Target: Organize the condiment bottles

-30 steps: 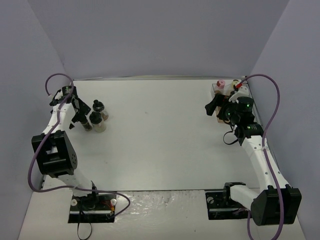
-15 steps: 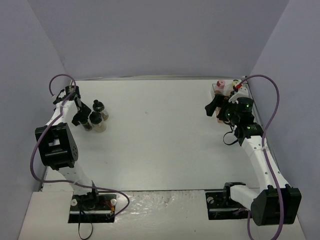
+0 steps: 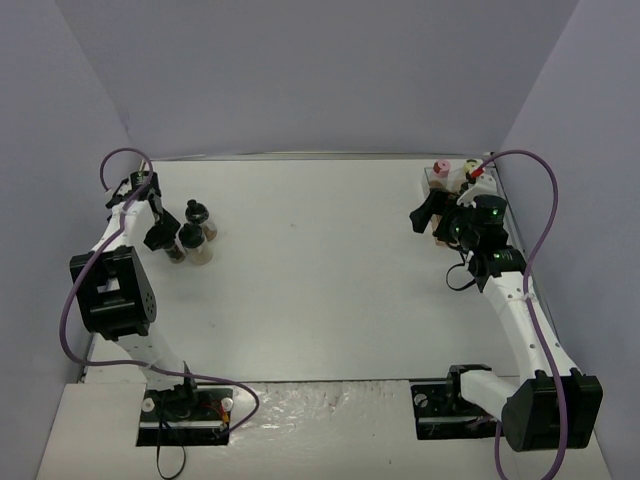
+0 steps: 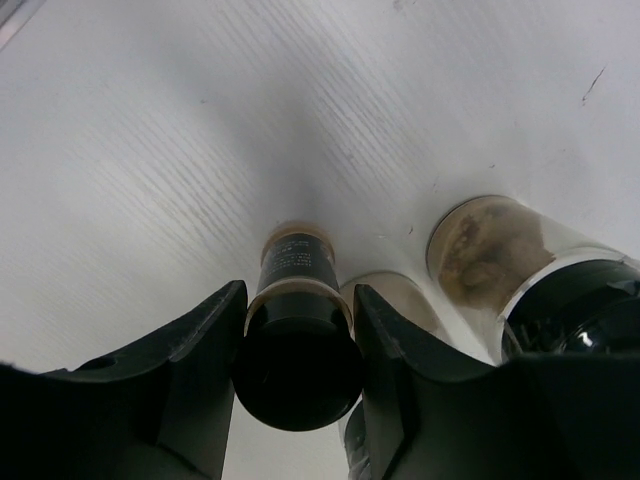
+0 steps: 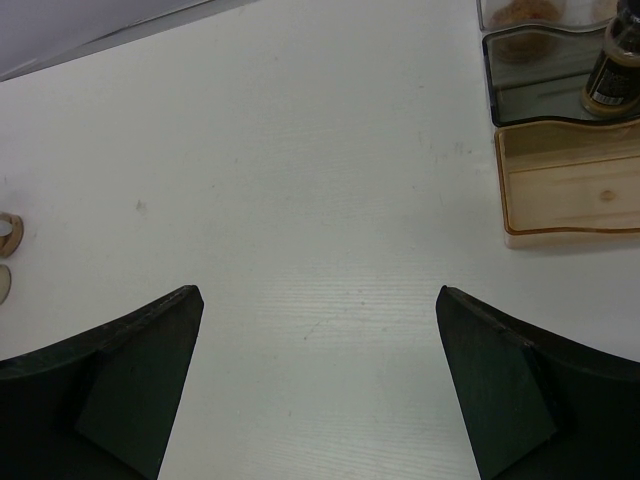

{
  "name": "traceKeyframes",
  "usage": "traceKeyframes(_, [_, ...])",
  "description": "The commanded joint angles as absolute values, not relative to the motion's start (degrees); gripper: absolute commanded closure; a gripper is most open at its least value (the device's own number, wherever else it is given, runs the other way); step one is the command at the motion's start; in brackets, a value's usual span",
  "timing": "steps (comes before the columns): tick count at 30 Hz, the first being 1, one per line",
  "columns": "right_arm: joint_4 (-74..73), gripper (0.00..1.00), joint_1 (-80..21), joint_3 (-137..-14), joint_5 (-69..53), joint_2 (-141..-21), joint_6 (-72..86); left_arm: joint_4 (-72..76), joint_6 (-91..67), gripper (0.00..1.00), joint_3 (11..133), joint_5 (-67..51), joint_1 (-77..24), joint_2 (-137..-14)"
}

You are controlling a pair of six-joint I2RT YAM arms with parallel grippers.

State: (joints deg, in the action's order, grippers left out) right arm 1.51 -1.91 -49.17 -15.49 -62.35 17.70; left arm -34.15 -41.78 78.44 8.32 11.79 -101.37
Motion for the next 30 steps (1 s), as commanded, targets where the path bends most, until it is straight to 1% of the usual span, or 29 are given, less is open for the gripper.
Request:
traceKeyframes(1, [5.98,0.00,-2.18,-49.58,-15.81,-60.91,16.95,-39.71,-33.61,0.89,85.14,11.17,12.81,-92.91])
traceKeyframes(3, [5.98,0.00,-2.11,-49.57,-15.82,-60.74,16.88,-41.83,-30.71,0.89,87.77,11.25,12.83,-91.13])
traceKeyframes(7, [6.17,0.00,-2.20,-49.38,-15.81,-60.56,16.87,-46.59,-25.33,0.89,95.04,7.55,12.73,-88.53])
traceKeyframes(12, [6.43,0.00,-2.20,-49.33,-15.79,-60.41,16.85,-50.50,-20.44,0.89,103.18,-2.66,10.36,-86.62])
traceKeyframes(16, [6.43,0.00,-2.20,-49.39,-15.99,-59.88,16.80,-53.96,-17.59,0.88,109.96,-5.63,0.60,-87.79])
traceKeyframes(19, [6.33,0.00,-2.16,-49.35,-15.91,-58.94,16.92,-54.16,-17.14,0.88,113.25,-7.15,-8.55,-89.41])
traceKeyframes(23, [6.15,0.00,-2.28,-48.70,-15.65,-57.66,17.14,-50.29,-17.40,0.88,113.03,-5.11,-20.85,-91.57])
traceKeyframes(30, [5.08,0.00,-2.29,-47.84,-15.61,-55.50,17.10,-42.12,-19.91,0.88,111.52,-4.29,-33.28,-100.85])
